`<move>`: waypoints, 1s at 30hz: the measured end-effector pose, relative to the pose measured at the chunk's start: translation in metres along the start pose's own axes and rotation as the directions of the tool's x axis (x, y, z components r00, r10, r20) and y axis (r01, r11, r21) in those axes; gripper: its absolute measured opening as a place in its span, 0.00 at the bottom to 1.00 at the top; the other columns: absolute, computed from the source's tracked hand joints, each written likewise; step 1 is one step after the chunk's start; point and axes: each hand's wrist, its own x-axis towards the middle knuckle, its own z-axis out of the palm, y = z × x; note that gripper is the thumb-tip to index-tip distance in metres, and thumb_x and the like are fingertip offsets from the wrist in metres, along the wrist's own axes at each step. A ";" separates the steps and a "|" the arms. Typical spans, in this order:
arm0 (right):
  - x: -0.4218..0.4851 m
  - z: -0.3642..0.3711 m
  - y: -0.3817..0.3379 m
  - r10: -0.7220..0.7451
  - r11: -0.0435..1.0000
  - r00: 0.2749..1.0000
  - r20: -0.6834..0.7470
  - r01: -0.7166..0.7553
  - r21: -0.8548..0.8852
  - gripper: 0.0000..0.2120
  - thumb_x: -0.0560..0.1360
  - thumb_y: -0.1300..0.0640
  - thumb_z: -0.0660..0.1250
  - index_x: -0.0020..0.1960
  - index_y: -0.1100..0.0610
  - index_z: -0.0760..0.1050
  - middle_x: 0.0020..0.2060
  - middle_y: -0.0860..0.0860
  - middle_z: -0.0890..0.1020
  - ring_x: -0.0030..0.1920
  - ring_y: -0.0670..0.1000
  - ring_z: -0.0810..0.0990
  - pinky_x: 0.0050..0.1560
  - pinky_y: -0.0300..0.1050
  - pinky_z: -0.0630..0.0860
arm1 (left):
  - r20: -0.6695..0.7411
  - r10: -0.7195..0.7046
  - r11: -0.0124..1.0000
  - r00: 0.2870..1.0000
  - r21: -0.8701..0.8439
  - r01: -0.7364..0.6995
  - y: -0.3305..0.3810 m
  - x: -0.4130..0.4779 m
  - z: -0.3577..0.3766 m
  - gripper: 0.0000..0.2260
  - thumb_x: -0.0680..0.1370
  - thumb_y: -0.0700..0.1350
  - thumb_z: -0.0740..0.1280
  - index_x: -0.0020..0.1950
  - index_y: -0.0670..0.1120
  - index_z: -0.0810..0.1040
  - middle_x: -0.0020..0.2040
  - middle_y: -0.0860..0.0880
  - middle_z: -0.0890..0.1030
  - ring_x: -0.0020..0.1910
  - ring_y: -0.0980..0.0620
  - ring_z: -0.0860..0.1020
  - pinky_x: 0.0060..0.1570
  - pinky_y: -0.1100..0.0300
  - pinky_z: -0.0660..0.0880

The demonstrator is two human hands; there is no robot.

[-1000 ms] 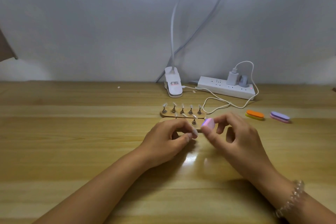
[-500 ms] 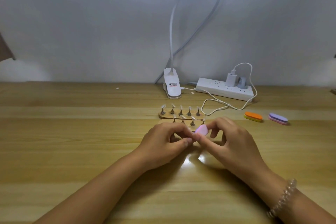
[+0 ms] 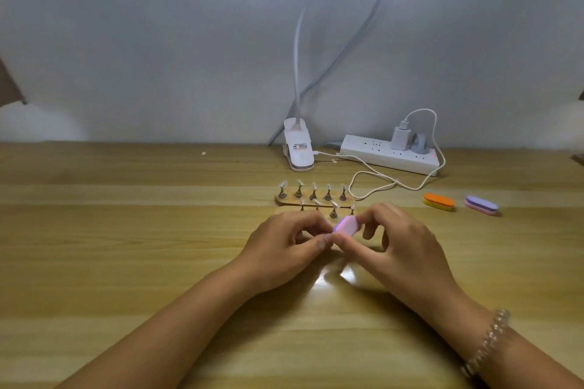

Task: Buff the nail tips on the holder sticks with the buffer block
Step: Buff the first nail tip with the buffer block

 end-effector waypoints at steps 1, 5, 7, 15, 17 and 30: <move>0.000 0.000 -0.001 -0.014 1.000 1.000 -0.002 0.014 -0.027 0.21 0.66 0.28 0.64 0.42 0.46 0.72 0.37 0.42 0.74 0.37 0.40 0.72 0.32 0.38 0.62 | -0.001 0.003 1.000 1.000 0.006 -0.003 0.000 0.000 0.000 0.04 0.75 0.51 0.66 0.44 0.60 0.80 0.36 0.65 0.78 0.29 0.66 0.71 0.35 0.63 0.64; -0.002 -0.001 -0.001 -0.052 0.997 0.999 -0.007 0.052 -0.059 0.21 0.67 0.29 0.65 0.41 0.46 0.72 0.36 0.41 0.73 0.36 0.40 0.72 0.30 0.36 0.60 | -0.016 0.015 1.000 1.000 -0.011 -0.016 0.001 0.000 0.000 0.04 0.76 0.49 0.67 0.45 0.58 0.82 0.37 0.63 0.79 0.29 0.64 0.71 0.33 0.66 0.64; 0.000 -0.002 0.000 0.007 1.000 1.000 -0.025 -0.007 -0.023 0.21 0.66 0.27 0.63 0.41 0.45 0.71 0.36 0.42 0.73 0.36 0.41 0.72 0.31 0.37 0.61 | -0.018 0.018 1.000 1.000 -0.014 -0.018 0.001 0.000 0.000 0.03 0.78 0.49 0.69 0.46 0.56 0.82 0.37 0.61 0.80 0.30 0.63 0.72 0.35 0.63 0.66; 0.001 -0.002 0.001 0.001 1.000 0.999 -0.045 -0.002 -0.021 0.23 0.65 0.27 0.63 0.40 0.47 0.70 0.35 0.42 0.72 0.35 0.42 0.71 0.31 0.39 0.62 | -0.026 0.023 0.999 0.999 -0.048 -0.024 0.002 0.000 -0.001 0.05 0.79 0.42 0.69 0.48 0.50 0.84 0.39 0.58 0.82 0.35 0.56 0.76 0.36 0.55 0.71; -0.001 -0.001 -0.001 -0.057 0.994 0.998 -0.020 0.055 -0.090 0.22 0.66 0.27 0.64 0.41 0.46 0.70 0.36 0.42 0.71 0.33 0.41 0.70 0.30 0.37 0.60 | -0.019 0.029 0.999 0.999 -0.036 -0.029 0.000 0.000 -0.001 0.05 0.79 0.41 0.69 0.48 0.50 0.84 0.38 0.59 0.81 0.32 0.60 0.73 0.35 0.60 0.68; -0.003 -0.002 -0.003 -0.037 0.995 0.999 -0.038 0.033 -0.097 0.22 0.66 0.28 0.65 0.39 0.47 0.68 0.34 0.43 0.70 0.32 0.44 0.69 0.28 0.40 0.61 | -0.055 -0.016 0.988 0.998 -0.157 0.007 0.002 0.000 -0.002 0.06 0.80 0.41 0.69 0.47 0.50 0.84 0.39 0.57 0.82 0.36 0.48 0.75 0.37 0.50 0.71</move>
